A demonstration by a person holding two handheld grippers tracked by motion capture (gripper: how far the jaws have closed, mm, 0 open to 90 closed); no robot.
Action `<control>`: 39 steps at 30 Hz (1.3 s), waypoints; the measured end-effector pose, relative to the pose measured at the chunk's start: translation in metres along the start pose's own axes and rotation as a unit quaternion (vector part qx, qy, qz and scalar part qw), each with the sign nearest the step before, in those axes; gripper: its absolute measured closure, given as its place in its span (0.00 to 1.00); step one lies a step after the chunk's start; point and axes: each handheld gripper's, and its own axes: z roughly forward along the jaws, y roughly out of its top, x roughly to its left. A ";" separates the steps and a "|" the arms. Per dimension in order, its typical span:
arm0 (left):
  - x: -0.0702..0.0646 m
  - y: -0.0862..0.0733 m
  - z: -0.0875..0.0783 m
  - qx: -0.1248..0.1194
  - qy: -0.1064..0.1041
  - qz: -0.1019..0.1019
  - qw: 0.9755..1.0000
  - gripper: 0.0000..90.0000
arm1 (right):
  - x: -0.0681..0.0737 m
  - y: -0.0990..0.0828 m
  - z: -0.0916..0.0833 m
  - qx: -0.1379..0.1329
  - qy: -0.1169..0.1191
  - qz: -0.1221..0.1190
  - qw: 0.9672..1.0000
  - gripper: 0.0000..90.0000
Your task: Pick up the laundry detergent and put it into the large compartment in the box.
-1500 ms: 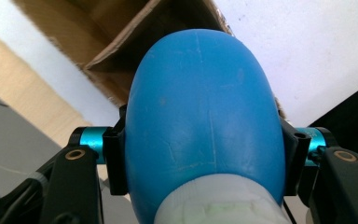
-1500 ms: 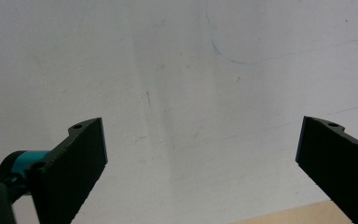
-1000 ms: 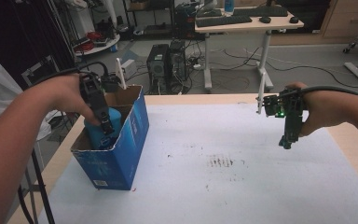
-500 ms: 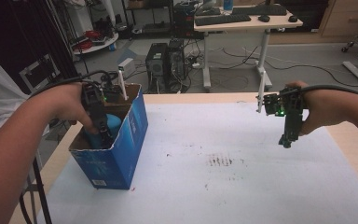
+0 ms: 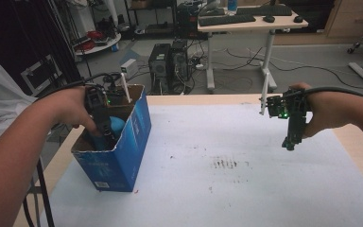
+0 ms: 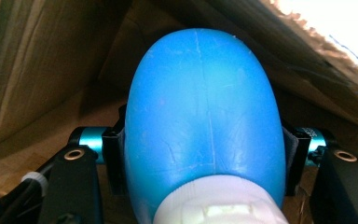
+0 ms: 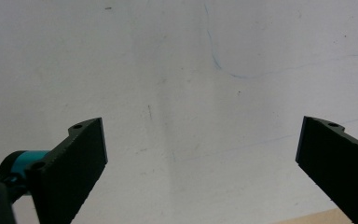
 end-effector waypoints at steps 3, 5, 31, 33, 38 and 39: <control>0.000 0.001 0.000 0.001 0.001 0.001 1.000 0.41 | 0.001 0.000 0.000 -0.001 0.000 0.002 1.000 0.01; 0.000 0.002 0.000 0.005 0.001 0.002 1.000 0.41 | 0.001 0.000 -0.001 0.001 0.000 0.001 1.000 0.01; -0.001 -0.003 -0.014 0.016 0.012 -0.011 1.000 0.30 | 0.002 0.001 -0.003 -0.004 -0.001 0.005 1.000 0.01; -0.001 -0.003 -0.017 0.014 0.015 -0.011 1.000 0.30 | 0.002 0.001 -0.003 -0.003 0.000 0.003 1.000 0.01; -0.003 -0.004 -0.027 0.005 0.019 -0.007 1.000 0.25 | 0.002 0.001 -0.003 -0.004 0.002 0.001 1.000 0.01; -0.004 -0.004 -0.029 0.003 0.021 -0.007 1.000 0.24 | 0.003 0.001 -0.003 -0.003 0.002 0.003 1.000 0.01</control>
